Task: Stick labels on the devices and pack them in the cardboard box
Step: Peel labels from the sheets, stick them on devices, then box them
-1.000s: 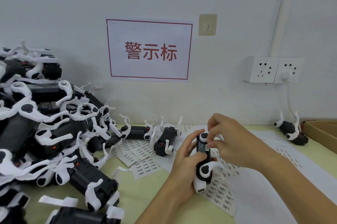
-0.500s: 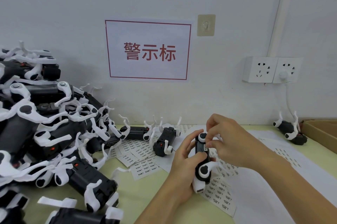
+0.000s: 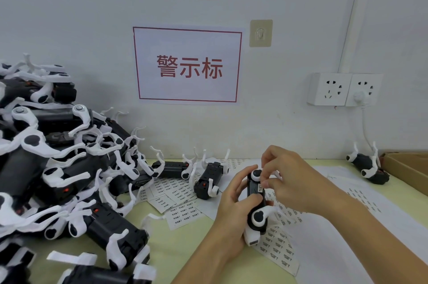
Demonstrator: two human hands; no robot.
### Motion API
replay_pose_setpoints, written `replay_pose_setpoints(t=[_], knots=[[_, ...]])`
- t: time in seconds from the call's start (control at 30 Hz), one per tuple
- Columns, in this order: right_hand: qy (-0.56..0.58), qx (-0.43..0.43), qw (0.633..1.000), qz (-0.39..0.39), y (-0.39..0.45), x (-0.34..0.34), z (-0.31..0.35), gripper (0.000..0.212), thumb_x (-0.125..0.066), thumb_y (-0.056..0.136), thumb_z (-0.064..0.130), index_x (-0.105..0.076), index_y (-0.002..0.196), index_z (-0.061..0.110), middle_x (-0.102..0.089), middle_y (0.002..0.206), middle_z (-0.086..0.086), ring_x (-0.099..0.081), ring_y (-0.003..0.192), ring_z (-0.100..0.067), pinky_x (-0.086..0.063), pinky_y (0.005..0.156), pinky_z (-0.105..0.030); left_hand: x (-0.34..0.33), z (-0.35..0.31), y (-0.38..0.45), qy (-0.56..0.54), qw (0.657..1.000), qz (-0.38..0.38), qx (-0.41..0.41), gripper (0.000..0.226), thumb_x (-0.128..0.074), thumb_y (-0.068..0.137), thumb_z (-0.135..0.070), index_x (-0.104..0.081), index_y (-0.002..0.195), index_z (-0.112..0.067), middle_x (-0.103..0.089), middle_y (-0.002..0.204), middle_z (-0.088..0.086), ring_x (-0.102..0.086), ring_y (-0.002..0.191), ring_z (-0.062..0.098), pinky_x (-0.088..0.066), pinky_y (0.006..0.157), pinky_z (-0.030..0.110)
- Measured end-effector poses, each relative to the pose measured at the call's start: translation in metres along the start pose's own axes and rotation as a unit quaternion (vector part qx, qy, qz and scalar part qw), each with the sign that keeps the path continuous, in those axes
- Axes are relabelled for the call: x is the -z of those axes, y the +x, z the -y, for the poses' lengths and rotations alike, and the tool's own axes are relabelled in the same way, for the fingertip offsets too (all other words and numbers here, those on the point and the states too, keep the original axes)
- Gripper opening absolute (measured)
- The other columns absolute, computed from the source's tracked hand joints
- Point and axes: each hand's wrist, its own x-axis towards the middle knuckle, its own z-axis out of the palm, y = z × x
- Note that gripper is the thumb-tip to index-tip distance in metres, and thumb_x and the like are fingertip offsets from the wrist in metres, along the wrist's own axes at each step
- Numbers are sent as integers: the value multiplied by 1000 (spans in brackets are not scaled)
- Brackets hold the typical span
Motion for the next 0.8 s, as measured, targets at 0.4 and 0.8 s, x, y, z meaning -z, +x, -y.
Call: replay_pose_setpoints(t=[0.4,0.8], knots=[[-8,-1,1000,-5,-2,1,4,40,-67,90,16,-53,60,39,-45,96,22,-52,87,-1,-49,79,-33,0,0,0,-1,1000,0,-8,51,-60,88,4,-68,122,-32,-65,129,9,-71,93,29,-56,73,35],[-12,-1,1000,-4,-3,0,5,34,-66,89,17,-57,62,34,-45,96,22,-51,89,-1,-50,80,-34,-3,-3,-2,-2,1000,-8,-9,43,-59,94,2,-70,117,-33,-72,117,3,-73,88,25,-57,69,32]])
